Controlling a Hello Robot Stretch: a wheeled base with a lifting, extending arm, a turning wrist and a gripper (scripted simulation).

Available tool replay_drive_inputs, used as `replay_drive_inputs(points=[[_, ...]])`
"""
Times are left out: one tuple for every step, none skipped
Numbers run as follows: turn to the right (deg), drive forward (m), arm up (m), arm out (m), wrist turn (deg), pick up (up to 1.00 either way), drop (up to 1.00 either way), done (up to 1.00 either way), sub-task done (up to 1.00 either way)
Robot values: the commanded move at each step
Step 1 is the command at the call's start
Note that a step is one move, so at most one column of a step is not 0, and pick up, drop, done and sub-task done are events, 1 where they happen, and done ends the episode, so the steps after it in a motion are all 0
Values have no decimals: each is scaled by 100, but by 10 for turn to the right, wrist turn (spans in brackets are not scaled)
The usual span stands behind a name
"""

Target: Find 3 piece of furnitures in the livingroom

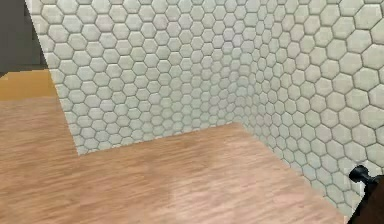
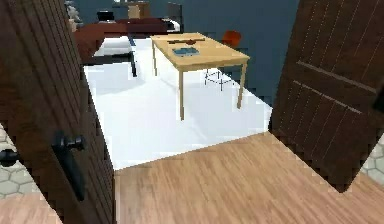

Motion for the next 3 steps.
replay_drive_inputs(points=[[-450,0,0,0,0,0,0,0,0],[-30,0,0,0,0,0,0,0,0],[0,100,0,0,0,0,0,0,0]])
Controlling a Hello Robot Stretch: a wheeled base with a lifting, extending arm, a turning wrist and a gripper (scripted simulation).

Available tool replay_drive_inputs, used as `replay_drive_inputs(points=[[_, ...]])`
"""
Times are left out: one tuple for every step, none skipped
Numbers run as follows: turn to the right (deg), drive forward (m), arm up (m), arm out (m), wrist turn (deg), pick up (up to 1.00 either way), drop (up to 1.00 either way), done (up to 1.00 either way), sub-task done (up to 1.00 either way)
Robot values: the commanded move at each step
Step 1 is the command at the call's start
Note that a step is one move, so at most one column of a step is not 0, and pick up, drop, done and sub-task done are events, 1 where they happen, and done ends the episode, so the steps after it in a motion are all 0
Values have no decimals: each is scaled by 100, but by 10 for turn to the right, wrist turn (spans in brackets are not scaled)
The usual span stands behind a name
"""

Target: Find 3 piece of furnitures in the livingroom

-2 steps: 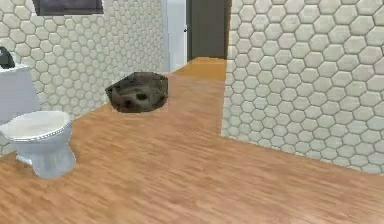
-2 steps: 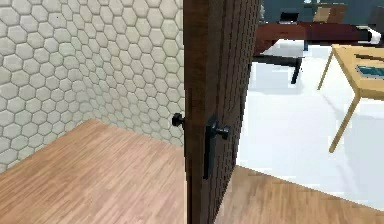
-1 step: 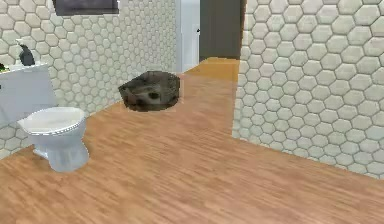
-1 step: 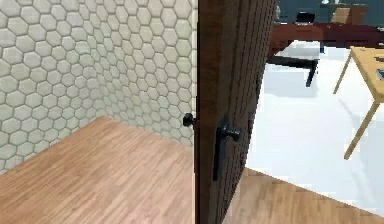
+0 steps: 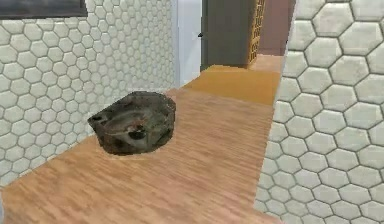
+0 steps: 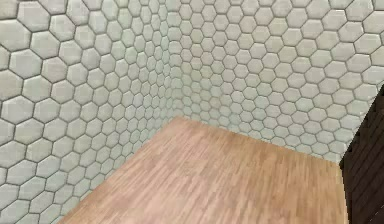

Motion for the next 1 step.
replay_drive_inputs(points=[[-30,0,0,0,0,0,0,0,0]])
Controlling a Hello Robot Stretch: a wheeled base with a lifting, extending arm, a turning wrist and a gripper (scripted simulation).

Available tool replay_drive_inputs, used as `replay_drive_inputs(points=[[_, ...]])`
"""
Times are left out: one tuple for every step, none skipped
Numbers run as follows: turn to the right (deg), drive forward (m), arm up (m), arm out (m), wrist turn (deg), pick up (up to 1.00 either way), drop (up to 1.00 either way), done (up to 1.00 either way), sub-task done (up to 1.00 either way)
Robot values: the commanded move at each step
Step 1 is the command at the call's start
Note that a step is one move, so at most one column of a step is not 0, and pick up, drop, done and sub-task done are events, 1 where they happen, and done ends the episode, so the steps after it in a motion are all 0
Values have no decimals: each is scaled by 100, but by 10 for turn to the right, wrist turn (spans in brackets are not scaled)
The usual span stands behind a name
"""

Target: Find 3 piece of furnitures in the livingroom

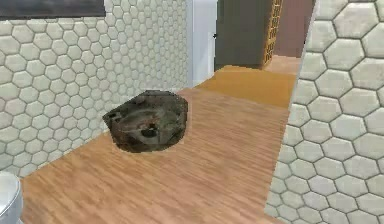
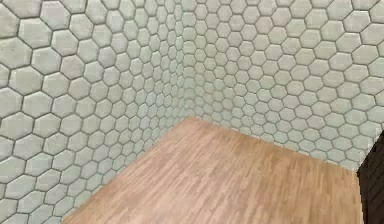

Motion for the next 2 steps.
replay_drive_inputs(points=[[0,100,0,0,0,0,0,0,0],[0,10,0,0,0,0,0,0,0]])
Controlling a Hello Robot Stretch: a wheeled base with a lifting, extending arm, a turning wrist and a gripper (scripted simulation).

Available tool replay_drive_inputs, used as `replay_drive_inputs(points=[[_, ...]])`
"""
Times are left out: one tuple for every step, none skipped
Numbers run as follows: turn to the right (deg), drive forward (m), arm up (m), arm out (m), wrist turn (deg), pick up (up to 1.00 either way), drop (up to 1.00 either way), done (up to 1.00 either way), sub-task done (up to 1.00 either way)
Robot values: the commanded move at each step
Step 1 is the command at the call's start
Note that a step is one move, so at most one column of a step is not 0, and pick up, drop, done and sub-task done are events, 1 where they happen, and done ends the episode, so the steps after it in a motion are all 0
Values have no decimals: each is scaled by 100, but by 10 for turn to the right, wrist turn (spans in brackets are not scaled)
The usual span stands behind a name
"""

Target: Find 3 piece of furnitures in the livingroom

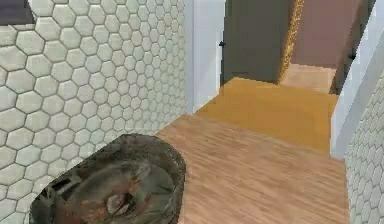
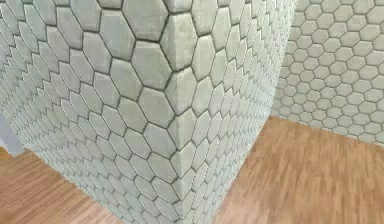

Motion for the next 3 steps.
replay_drive_inputs(points=[[270,0,0,0,0,0,0,0,0],[0,100,0,0,0,0,0,0,0],[0,100,0,0,0,0,0,0,0]])
